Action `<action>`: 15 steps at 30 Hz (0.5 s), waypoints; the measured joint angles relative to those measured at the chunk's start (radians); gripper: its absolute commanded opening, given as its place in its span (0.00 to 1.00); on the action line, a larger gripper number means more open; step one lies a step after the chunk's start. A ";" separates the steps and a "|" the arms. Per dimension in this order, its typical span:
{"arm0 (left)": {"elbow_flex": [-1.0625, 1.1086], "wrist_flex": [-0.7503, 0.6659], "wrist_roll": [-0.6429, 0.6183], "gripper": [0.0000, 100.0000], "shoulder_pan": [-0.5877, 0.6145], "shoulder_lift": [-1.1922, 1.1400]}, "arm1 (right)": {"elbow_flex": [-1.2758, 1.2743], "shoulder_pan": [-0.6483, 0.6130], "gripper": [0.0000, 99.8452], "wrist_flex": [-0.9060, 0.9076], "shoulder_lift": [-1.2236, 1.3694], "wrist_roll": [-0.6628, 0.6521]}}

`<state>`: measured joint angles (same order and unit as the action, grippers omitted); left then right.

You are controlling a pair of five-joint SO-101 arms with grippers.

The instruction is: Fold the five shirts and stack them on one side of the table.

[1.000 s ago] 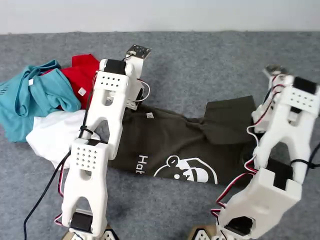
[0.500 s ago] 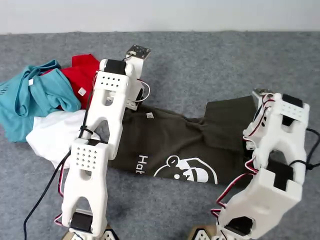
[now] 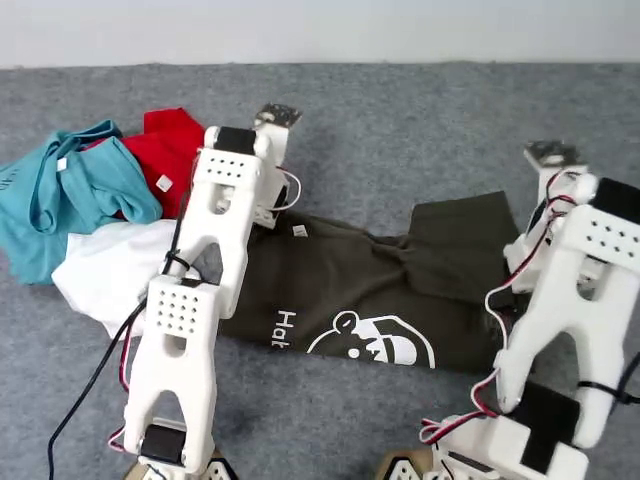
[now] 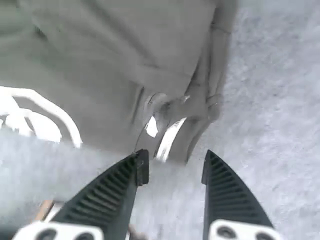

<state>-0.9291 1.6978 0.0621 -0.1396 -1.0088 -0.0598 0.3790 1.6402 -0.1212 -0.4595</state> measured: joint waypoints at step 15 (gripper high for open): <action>-0.003 -0.012 0.000 0.08 0.000 -0.044 | 0.520 -0.133 0.19 -0.400 0.614 0.233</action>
<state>-0.9321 1.6855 0.0621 -0.1396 -1.0533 0.4603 0.2455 1.2398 0.4925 -0.2263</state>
